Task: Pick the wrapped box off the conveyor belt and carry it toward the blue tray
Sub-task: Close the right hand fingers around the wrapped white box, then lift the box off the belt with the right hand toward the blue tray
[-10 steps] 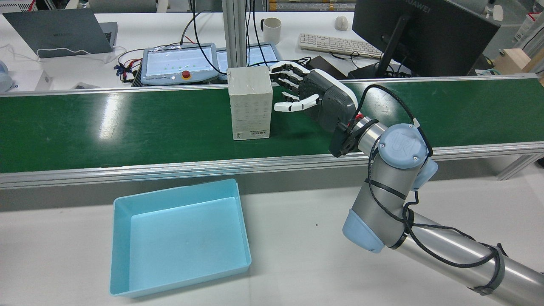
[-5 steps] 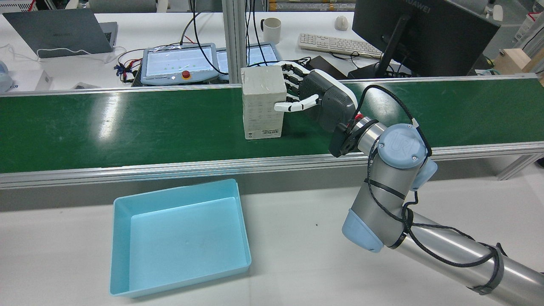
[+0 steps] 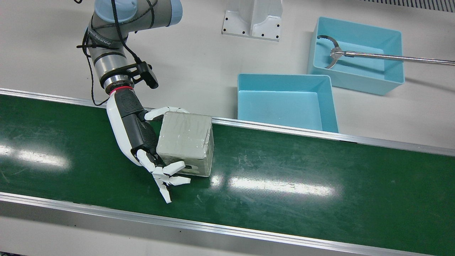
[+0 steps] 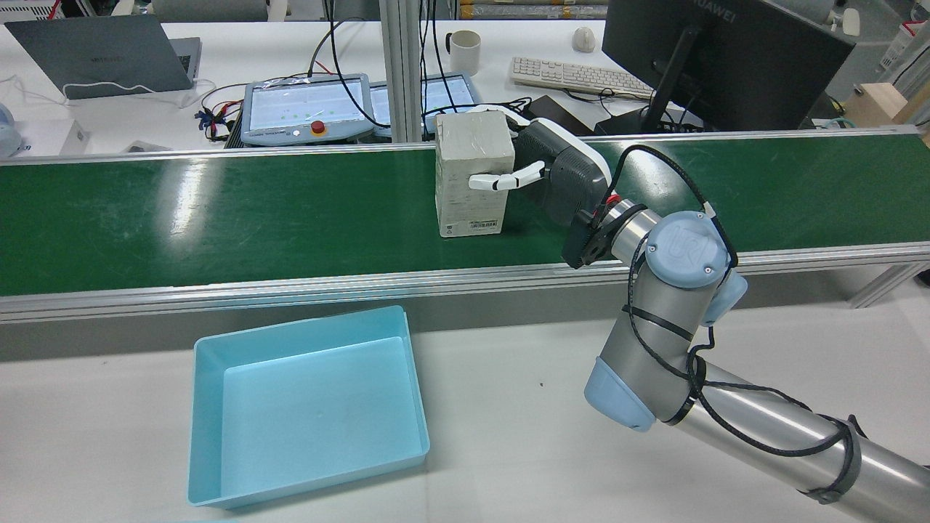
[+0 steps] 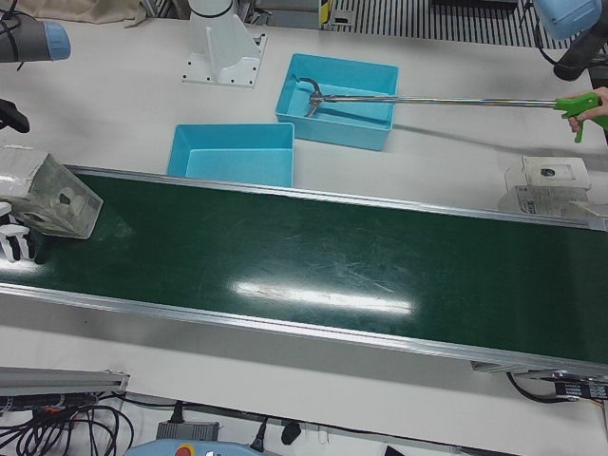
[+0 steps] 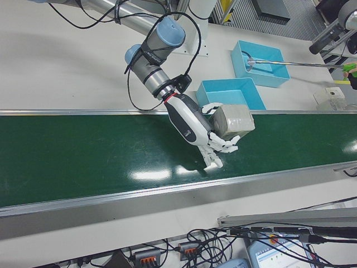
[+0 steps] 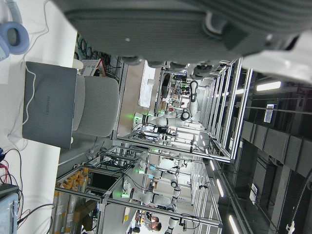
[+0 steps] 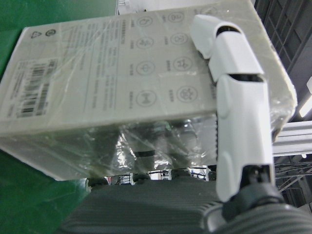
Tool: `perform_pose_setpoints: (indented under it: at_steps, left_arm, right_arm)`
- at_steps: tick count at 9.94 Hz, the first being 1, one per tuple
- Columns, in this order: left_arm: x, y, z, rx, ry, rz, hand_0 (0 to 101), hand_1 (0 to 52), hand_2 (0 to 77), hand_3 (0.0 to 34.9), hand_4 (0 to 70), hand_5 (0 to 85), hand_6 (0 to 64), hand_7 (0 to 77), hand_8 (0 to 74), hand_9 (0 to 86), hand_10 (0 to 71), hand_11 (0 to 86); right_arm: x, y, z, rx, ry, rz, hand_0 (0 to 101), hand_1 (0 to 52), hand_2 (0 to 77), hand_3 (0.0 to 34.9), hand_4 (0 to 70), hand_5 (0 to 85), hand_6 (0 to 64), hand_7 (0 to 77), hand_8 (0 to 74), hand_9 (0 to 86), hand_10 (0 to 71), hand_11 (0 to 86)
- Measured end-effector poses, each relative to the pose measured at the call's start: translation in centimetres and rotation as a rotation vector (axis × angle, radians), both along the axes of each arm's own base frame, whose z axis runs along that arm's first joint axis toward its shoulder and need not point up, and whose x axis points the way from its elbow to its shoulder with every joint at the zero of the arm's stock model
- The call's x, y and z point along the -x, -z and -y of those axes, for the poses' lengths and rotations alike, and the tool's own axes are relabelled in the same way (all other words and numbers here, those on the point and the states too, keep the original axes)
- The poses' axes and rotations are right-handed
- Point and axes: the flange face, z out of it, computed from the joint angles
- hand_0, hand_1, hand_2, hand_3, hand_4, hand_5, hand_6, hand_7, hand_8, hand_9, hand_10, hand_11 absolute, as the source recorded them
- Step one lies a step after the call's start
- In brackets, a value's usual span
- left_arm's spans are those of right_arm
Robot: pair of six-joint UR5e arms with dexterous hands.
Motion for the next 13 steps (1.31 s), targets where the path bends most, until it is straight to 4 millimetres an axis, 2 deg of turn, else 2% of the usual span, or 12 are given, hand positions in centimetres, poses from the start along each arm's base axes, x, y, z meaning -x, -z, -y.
perform_pose_setpoints:
  at_steps: [4,5,6,8,9,10,11,12,13]
  left_arm:
    - [0.0,0.0,0.0,0.000,0.000,0.000,0,0.0,0.5,0.0,0.0,1.1,0.0,0.5,0.0,0.0,0.5,0.0]
    - [0.0,0.0,0.0,0.000,0.000,0.000,0,0.0,1.1,0.0,0.0,1.1,0.0,0.5,0.0,0.0,0.5,0.0]
    - [0.0,0.0,0.0,0.000,0.000,0.000,0,0.0,0.5,0.0,0.0,1.1,0.0,0.0,0.0,0.0,0.5,0.0]
    - [0.0,0.0,0.0,0.000,0.000,0.000,0,0.0,0.5,0.0,0.0,1.1,0.0,0.5,0.0,0.0,0.5,0.0]
    - [0.0,0.0,0.0,0.000,0.000,0.000,0,0.0,0.5,0.0,0.0,1.1,0.0,0.5,0.0,0.0,0.0,0.0]
    - [0.0,0.0,0.0,0.000,0.000,0.000,0,0.0,0.5,0.0,0.0,1.1,0.0,0.5,0.0,0.0,0.0,0.0]
    - [0.0,0.0,0.0,0.000,0.000,0.000,0,0.0,0.5,0.0,0.0,1.1,0.0,0.0,0.0,0.0,0.5,0.0]
    - [0.0,0.0,0.0,0.000,0.000,0.000,0,0.0,0.5,0.0,0.0,1.1,0.0,0.0,0.0,0.0,0.5,0.0]
    - [0.0,0.0,0.0,0.000,0.000,0.000,0,0.0,0.5,0.0,0.0,1.1,0.0,0.0,0.0,0.0,0.0,0.0]
  right_arm:
    - [0.0,0.3,0.1,0.000,-0.007,0.006,50,19.6,28.4,22.7,11.5,39.3,3.8,27.3,0.0,7.1,0.0,1.6]
    - [0.0,0.5,0.1,0.000,-0.008,0.007,54,18.5,31.6,18.1,17.5,44.2,16.4,38.2,7.1,22.4,10.4,4.4]
    - [-0.1,0.6,0.2,0.000,-0.009,0.009,54,18.5,31.6,18.1,17.5,44.2,16.4,38.2,7.1,22.4,10.4,4.4]
    - [-0.4,1.0,0.2,-0.005,-0.012,0.017,56,13.1,32.7,12.7,24.0,50.2,22.4,44.2,26.7,38.7,22.9,22.4]
    - [-0.6,1.5,0.1,-0.013,-0.013,0.025,56,13.1,32.7,12.7,24.0,50.2,22.4,44.2,26.7,38.7,22.9,22.4]
    - [-0.9,2.6,-0.2,-0.028,-0.013,0.040,52,6.0,33.8,7.3,28.4,56.7,28.9,50.7,36.5,46.9,35.5,35.5]
    - [-0.9,4.3,-0.6,-0.051,-0.010,0.062,53,3.8,34.4,2.4,29.5,62.2,32.2,58.4,42.0,53.5,42.5,40.9]
    - [-0.5,6.6,-1.3,-0.075,0.002,0.084,53,3.8,34.4,2.4,29.5,62.2,32.2,58.4,42.0,53.5,42.5,40.9]
    - [0.5,9.0,-2.4,-0.101,0.015,0.098,51,3.8,34.4,2.2,31.1,67.6,35.5,63.8,45.8,58.9,46.9,44.7]
